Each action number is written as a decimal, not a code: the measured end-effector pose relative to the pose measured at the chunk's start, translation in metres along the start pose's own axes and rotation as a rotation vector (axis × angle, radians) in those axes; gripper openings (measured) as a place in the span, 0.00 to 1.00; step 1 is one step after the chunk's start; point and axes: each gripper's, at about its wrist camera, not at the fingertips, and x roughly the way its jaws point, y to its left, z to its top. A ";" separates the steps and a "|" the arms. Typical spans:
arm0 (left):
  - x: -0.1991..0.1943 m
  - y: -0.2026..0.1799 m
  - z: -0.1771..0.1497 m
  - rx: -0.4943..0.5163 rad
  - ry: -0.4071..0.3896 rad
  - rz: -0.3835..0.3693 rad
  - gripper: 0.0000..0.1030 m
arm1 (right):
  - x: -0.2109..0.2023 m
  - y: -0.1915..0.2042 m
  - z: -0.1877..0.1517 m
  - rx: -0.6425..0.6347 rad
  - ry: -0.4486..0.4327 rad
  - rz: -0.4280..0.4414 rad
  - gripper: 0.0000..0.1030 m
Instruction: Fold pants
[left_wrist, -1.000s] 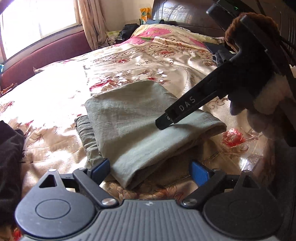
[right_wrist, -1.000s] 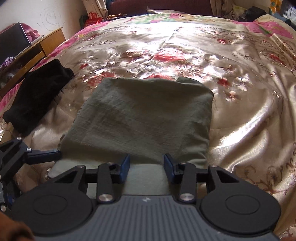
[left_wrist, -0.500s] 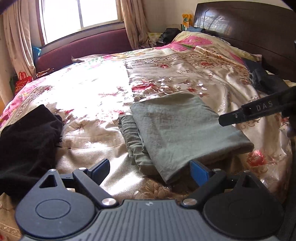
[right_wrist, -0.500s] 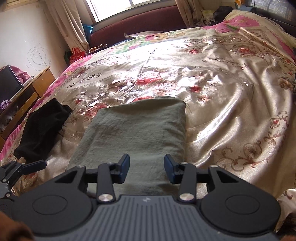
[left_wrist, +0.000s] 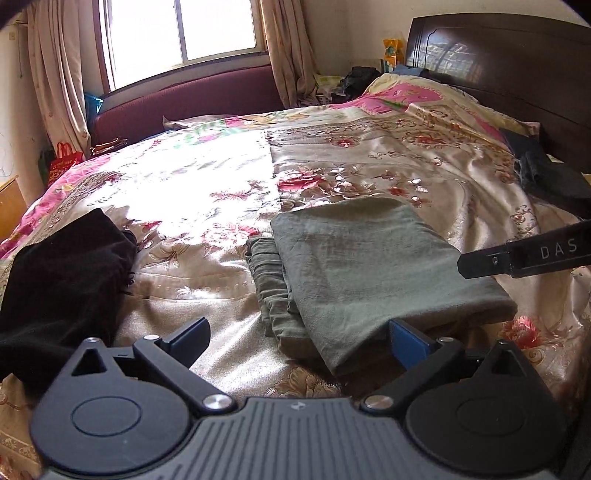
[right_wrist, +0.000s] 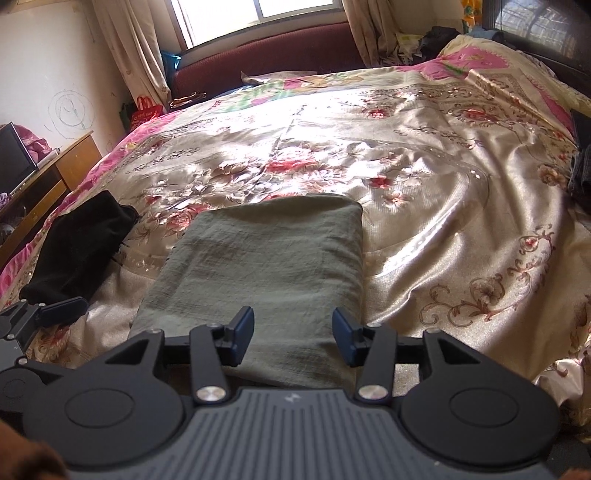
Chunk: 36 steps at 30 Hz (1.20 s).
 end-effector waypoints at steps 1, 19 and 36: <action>0.000 -0.001 -0.001 0.000 0.001 0.008 1.00 | 0.000 0.001 -0.001 -0.001 0.001 -0.005 0.47; 0.007 -0.011 -0.007 0.030 0.032 0.010 1.00 | 0.005 0.005 -0.017 -0.013 0.045 -0.039 0.48; 0.008 -0.015 -0.009 0.049 0.026 0.015 1.00 | 0.005 0.008 -0.023 -0.029 0.060 -0.047 0.52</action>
